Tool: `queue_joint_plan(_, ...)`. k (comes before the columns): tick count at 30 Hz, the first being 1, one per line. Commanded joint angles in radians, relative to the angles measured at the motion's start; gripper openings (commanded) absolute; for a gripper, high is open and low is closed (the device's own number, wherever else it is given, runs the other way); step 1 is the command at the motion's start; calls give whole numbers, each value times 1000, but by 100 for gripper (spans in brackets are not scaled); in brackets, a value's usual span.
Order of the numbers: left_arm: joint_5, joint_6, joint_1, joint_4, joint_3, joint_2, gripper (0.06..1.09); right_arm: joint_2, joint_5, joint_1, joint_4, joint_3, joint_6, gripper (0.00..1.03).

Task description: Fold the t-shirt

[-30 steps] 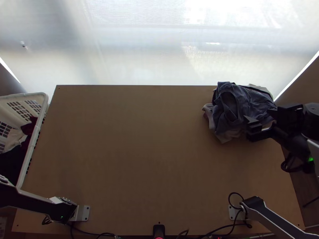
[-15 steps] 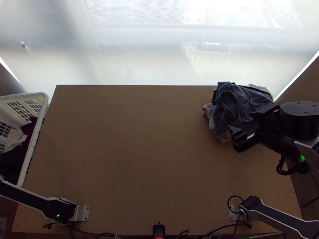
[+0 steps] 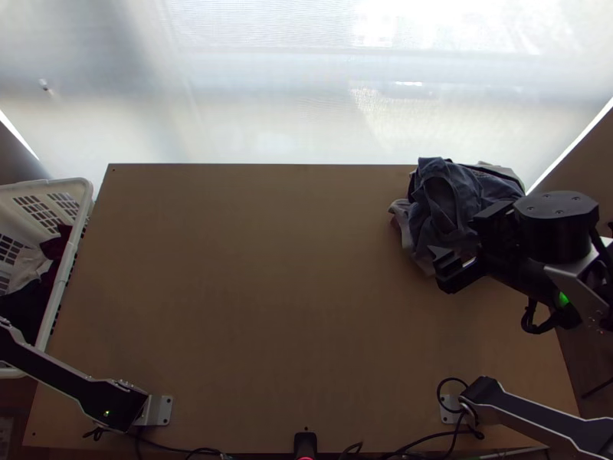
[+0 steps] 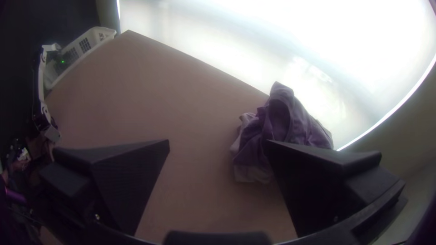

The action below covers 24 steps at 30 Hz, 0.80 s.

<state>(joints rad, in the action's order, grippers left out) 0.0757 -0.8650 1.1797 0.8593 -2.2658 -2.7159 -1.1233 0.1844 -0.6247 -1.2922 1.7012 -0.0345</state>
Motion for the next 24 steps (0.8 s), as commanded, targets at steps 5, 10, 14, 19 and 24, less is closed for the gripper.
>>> queue_joint_plan(5, -24, -5, -34, -146, -24, -105, 29, -20, 3, -4, -7, 0, -7, 98)
queue_joint_plan(10, -24, 12, -28, -115, -26, -97, 10, -23, 10, -4, -12, -9, -21, 98)
queue_joint_plan(14, -10, 55, -26, 64, -8, 44, 10, -29, 10, -10, -12, -14, -33, 98)
queue_joint_plan(19, 65, 38, -52, 294, 34, 334, 10, -35, 10, -13, 4, -25, -31, 98)
queue_joint_plan(24, 173, 31, -149, 550, 54, 601, 9, -36, 10, -15, 56, -60, -31, 98)
